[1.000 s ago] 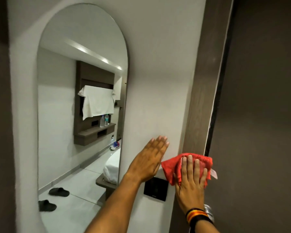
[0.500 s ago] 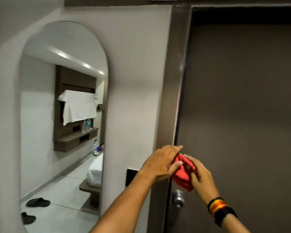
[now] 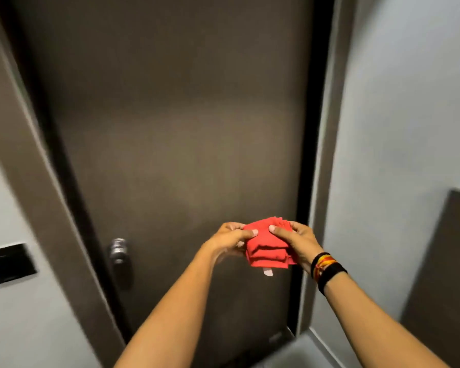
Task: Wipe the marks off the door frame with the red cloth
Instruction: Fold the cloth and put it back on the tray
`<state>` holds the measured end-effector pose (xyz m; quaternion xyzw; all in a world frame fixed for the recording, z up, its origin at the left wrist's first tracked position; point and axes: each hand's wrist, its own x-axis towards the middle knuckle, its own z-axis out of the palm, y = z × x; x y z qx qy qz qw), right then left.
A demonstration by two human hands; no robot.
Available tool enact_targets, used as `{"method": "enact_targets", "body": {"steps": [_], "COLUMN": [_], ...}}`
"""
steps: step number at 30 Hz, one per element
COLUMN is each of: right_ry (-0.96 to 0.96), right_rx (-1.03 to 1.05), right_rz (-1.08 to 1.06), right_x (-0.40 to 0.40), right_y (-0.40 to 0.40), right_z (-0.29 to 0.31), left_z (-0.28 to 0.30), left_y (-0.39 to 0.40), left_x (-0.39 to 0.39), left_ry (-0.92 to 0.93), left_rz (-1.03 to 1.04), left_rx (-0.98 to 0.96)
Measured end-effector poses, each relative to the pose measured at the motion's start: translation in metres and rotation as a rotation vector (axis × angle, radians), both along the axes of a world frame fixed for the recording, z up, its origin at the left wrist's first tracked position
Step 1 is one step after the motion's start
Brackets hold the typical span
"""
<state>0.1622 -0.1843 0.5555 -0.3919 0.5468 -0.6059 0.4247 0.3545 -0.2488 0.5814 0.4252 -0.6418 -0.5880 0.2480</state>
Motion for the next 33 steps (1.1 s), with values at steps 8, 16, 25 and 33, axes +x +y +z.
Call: {"method": "enact_targets", "body": {"steps": [8,16,25,33], "right_ry": [-0.211,-0.305,-0.327,0.014], "right_rx": [0.423,0.781,1.064,1.239], "right_rz": [-0.326,-0.613,-0.69,-0.445], "right_x": [-0.172,-0.264,-0.264,-0.256], "right_y": [0.113,0.246,0.302,0.297], "right_z": [-0.163,-0.373,-0.547,-0.601], "left_z": [-0.174,-0.383,-0.552,-0.621], "left_y": [0.071,0.195,0.261,0.271], "left_x": [-0.226,-0.355,-0.369,-0.361], "left_ry": [-0.083,-0.34,-0.506,-0.466], "left_rz": [-0.016,-0.154,-0.228,-0.225], "left_rx": [0.224,0.493,0.532,0.7]}}
